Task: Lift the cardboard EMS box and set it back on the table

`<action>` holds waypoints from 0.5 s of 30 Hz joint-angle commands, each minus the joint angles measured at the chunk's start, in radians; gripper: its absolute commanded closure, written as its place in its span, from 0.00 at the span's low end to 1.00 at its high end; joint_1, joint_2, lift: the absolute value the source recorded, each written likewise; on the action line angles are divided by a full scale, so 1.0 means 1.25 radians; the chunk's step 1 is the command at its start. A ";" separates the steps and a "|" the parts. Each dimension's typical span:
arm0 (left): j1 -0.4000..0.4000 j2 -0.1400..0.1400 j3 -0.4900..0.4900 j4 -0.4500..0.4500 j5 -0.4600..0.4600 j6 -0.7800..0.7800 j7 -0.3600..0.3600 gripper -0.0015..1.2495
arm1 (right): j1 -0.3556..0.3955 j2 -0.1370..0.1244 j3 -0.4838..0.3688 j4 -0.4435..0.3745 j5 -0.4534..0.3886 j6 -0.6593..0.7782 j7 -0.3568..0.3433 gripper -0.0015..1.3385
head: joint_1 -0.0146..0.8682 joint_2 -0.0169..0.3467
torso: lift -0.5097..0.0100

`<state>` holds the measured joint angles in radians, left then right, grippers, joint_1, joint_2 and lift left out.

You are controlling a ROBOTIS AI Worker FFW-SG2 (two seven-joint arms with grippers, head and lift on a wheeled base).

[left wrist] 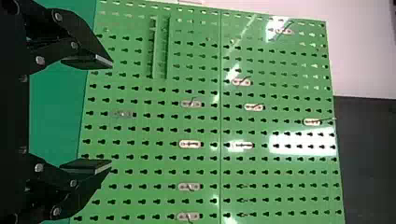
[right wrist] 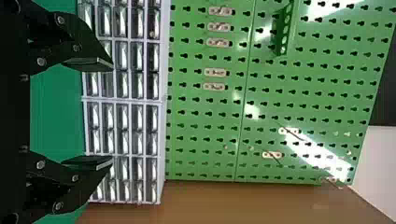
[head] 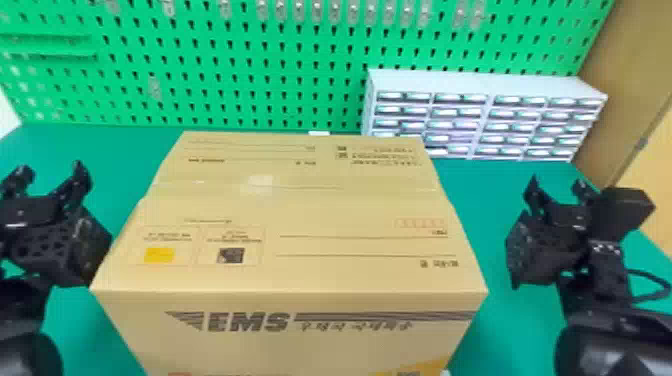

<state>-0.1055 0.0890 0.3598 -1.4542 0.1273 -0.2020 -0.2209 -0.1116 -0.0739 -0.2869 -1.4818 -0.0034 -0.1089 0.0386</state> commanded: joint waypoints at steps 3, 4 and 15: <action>-0.002 0.000 -0.002 0.000 0.000 -0.003 0.000 0.40 | 0.000 0.003 -0.002 -0.001 0.000 0.000 0.001 0.41 | 0.78 0.01 | 0.80; -0.003 0.000 -0.002 0.000 0.000 -0.003 0.000 0.40 | 0.000 0.003 -0.002 -0.002 0.001 0.000 0.001 0.41 | 0.78 0.01 | 0.80; -0.003 0.000 -0.003 0.000 -0.001 -0.004 0.000 0.40 | -0.002 0.004 -0.004 -0.004 0.004 0.000 0.000 0.41 | 0.78 0.01 | 0.80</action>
<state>-0.1073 0.0890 0.3570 -1.4542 0.1271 -0.2071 -0.2209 -0.1135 -0.0691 -0.2913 -1.4864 0.0014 -0.1089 0.0386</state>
